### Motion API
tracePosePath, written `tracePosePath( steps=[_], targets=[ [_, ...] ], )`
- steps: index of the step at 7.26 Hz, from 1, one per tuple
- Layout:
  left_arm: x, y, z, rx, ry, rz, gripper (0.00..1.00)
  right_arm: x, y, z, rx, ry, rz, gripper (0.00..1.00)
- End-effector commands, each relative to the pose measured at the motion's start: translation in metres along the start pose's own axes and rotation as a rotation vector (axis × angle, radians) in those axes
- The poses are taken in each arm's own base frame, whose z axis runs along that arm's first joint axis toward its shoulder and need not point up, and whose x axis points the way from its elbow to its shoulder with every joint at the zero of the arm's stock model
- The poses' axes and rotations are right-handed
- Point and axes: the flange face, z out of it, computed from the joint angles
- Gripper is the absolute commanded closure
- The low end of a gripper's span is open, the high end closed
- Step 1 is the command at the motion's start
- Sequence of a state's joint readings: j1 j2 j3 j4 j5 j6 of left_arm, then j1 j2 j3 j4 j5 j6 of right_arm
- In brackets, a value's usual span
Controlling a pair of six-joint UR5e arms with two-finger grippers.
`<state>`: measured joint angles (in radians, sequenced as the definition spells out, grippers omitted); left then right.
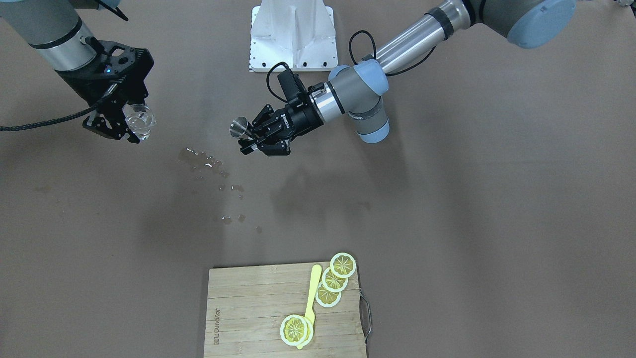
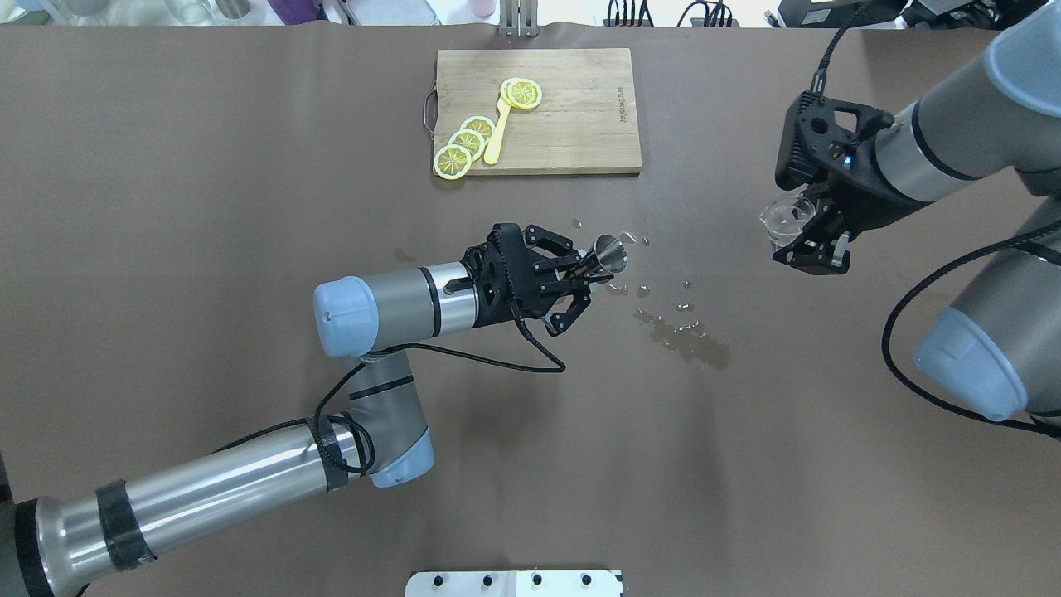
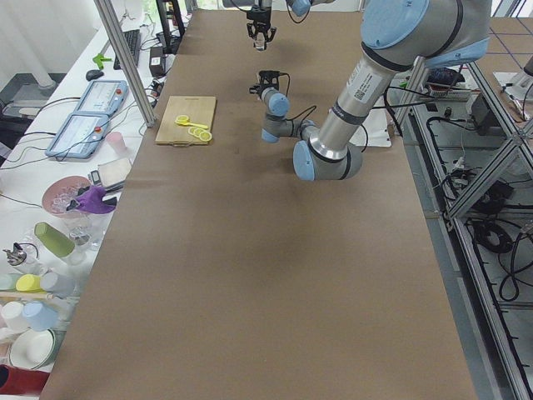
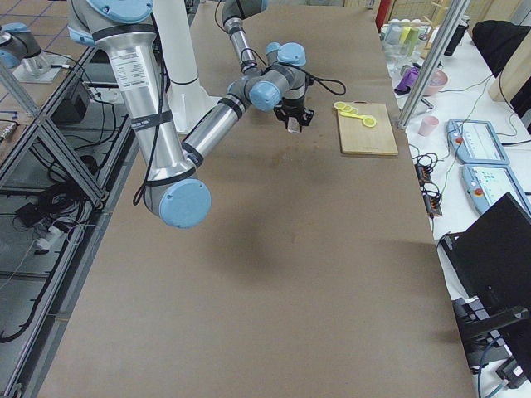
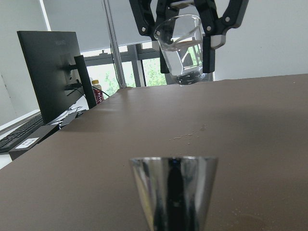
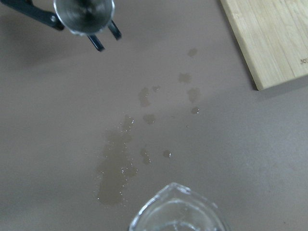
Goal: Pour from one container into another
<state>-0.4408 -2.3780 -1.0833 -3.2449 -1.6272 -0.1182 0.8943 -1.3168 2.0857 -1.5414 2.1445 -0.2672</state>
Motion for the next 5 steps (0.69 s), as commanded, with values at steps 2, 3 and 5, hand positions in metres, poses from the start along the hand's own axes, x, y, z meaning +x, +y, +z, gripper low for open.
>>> tracePosePath(
  steps=[2, 3, 5],
  targets=[
    [-0.019, 0.011, -0.043, -0.001, -0.054, 0.000, 1.00, 0.012, 0.081, -0.006, 0.085, 0.066, 0.108, 1.00],
    [-0.025, 0.016, -0.057, 0.000, -0.098, 0.000, 1.00, 0.016, 0.104, -0.008, 0.073, 0.078, 0.136, 1.00],
    [-0.030, 0.023, -0.099, 0.018, -0.177, -0.091, 1.00, 0.008, 0.158, -0.001, 0.126, 0.100, 0.218, 1.00]
  ],
)
